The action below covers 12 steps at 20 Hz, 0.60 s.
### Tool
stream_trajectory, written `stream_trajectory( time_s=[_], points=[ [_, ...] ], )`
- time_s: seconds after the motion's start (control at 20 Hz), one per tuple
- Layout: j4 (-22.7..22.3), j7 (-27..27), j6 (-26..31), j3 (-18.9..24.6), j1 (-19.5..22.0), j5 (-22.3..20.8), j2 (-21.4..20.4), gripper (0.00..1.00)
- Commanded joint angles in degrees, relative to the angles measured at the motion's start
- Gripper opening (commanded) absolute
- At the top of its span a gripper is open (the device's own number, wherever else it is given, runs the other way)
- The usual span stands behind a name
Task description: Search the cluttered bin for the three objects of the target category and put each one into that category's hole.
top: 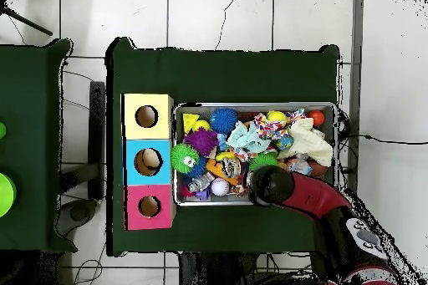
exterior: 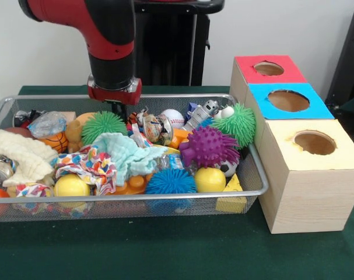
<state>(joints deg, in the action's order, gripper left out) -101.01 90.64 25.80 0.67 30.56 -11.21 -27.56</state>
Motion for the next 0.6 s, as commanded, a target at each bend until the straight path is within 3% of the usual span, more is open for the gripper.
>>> stream_trajectory(
  time_s=[0.05,0.6],
  points=[
    [-1.5,1.0,-3.0,6.0,1.5,-3.2,4.2,0.0],
    [-4.9,2.1,-0.8,6.0,1.1,-2.4,1.2,0.0]
  ],
)
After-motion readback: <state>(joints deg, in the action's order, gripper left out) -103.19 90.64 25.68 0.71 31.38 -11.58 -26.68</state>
